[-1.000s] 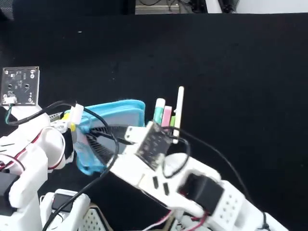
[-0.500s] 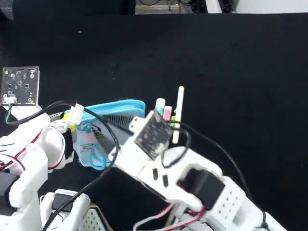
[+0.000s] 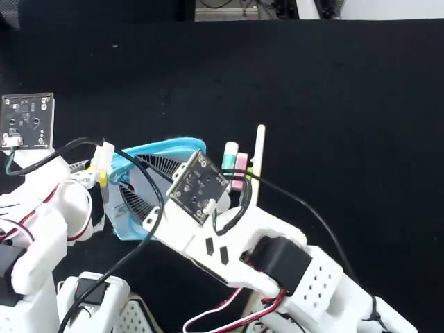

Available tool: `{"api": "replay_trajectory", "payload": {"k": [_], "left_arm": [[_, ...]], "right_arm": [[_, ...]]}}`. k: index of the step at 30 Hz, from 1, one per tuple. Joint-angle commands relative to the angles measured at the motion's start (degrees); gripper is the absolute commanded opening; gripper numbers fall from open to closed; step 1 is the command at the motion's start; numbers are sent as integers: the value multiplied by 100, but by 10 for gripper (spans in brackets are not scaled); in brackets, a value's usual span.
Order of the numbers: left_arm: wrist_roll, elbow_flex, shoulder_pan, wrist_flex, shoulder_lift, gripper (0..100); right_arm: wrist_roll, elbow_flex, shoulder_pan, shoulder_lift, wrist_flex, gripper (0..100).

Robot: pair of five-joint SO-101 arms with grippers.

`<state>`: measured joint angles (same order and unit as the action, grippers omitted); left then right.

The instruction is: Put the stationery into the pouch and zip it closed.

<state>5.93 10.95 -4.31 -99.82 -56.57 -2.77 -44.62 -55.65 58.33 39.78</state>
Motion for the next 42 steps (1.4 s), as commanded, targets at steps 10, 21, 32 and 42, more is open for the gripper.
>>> {"api": "replay_trajectory", "payload": {"k": [10, 21, 32, 42], "left_arm": [[62, 822, -40, -105, 26, 29], [53, 840, -48, -97, 79, 29], [88, 796, -40, -97, 26, 29], [88, 831, -48, -97, 26, 29]], "right_arm": [[-1486, 180, -396, -189, -35, 152], [-2769, 813, -316, -453, 484, 149], [-2760, 1226, -325, -488, 1143, 149], [-2804, 927, -325, -620, 554, 61]]}}
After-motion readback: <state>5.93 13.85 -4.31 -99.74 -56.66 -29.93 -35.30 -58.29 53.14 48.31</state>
